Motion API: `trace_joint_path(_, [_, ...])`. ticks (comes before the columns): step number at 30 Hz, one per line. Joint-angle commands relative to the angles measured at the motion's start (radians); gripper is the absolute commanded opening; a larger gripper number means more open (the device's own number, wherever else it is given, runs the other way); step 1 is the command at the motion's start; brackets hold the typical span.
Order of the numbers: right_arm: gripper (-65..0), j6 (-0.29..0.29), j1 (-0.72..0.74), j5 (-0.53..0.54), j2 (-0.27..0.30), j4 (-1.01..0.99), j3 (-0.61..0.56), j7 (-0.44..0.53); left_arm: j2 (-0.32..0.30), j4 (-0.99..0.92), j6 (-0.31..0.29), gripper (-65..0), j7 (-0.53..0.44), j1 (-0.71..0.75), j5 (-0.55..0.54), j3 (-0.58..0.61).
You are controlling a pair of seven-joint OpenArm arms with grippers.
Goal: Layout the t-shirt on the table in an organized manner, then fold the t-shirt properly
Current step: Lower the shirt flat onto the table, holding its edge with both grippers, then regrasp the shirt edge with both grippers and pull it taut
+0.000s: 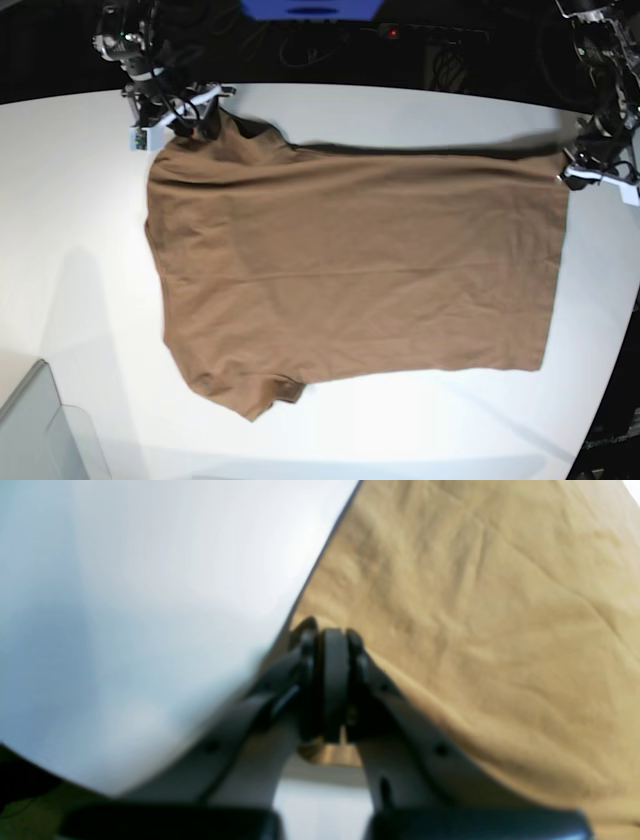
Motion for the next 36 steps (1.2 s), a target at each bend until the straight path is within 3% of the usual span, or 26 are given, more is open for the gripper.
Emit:
trace_joint_path(1, [-43.9,-0.003,-0.010,-0.021,-0.002,-0.015,-0.010,-0.064,-0.015,0.017,-0.002,-64.9,-0.013,0.001,-0.010,-0.008])
trace_joint_path(5, [-65.0,-0.003,-0.015,-0.021,0.001,-0.015,-0.017,-0.069,-0.015,0.017,-0.002,-64.9,-0.013,0.003,-0.010,-0.009])
trace_joint_path(9, [-65.0,-0.003,-0.018,-0.021,0.001,0.024,-0.012,-0.070,-0.015,0.019,-0.002,-64.9,-0.013,0.003,-0.012,-0.009])
trace_joint_path(16, [-65.0,-0.002,-0.082,-0.016,-0.005,0.258,-0.009,-0.066,-0.015,0.138,-0.002,-64.9,-0.015,0.032,-0.013,-0.014])
trace_joint_path(23, [-65.0,0.002,-0.088,-0.016,-0.039,0.271,-0.006,-0.064,0.022,0.195,-0.002,-64.9,-0.013,0.034,-0.013,-0.141])
trace_joint_path(36, [-65.0,0.002,0.074,-0.015,-0.072,0.268,-0.007,-0.070,0.033,0.160,-0.002,-64.9,-0.013,-0.002,0.001,-0.143])
